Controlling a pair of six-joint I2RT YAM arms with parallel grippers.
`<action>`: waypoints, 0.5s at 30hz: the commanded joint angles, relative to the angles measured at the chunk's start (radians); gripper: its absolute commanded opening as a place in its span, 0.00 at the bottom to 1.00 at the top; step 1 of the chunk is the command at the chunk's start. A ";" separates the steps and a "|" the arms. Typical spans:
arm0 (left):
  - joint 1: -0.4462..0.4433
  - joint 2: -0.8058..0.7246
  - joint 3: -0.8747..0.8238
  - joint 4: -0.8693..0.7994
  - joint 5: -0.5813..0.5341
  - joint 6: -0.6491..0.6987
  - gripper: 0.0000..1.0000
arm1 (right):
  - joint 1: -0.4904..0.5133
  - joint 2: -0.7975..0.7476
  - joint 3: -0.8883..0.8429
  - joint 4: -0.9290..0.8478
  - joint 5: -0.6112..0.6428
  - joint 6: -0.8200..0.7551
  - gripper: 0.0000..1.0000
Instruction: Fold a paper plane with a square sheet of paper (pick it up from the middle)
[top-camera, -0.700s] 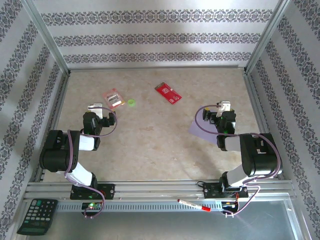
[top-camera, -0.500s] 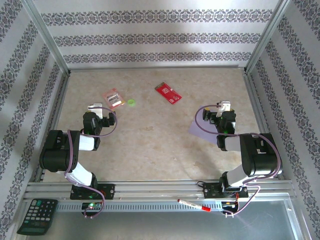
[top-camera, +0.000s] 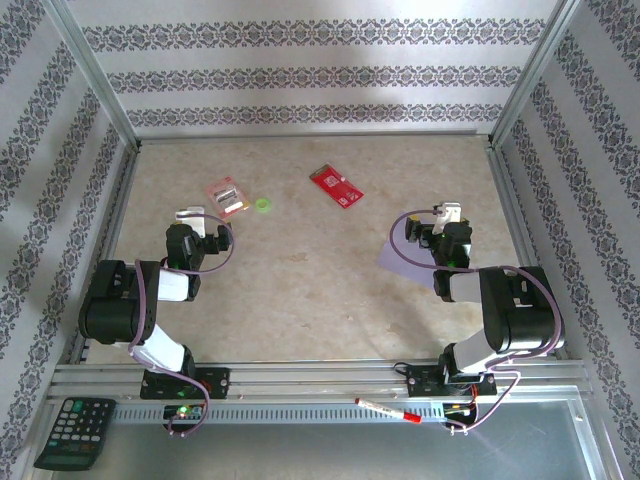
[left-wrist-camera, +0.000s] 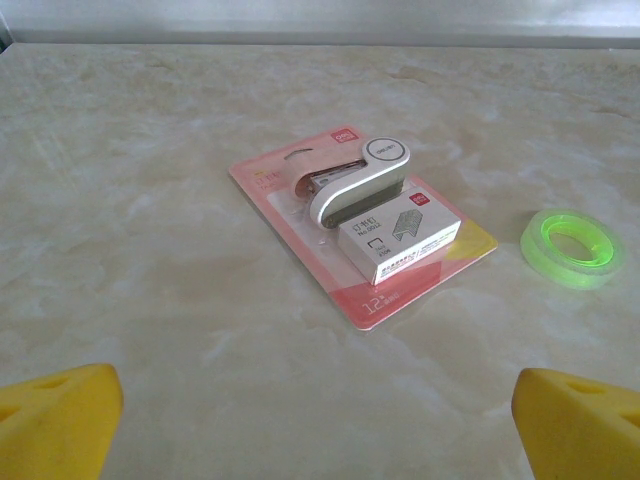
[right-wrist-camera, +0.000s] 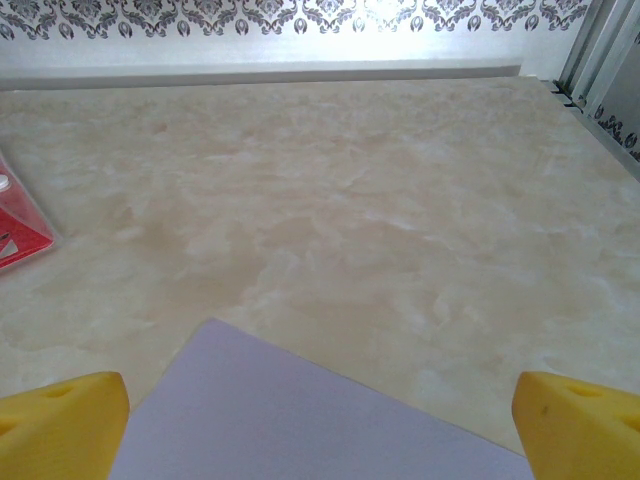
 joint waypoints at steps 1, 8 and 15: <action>-0.003 0.004 0.002 0.030 0.015 0.018 1.00 | 0.004 0.008 0.019 0.023 -0.018 -0.016 0.98; -0.003 0.006 0.005 0.027 0.015 0.018 1.00 | 0.003 0.011 0.022 0.020 -0.022 -0.013 0.98; 0.001 -0.062 -0.014 0.010 -0.051 -0.014 1.00 | -0.002 -0.146 0.060 -0.184 0.103 0.030 0.98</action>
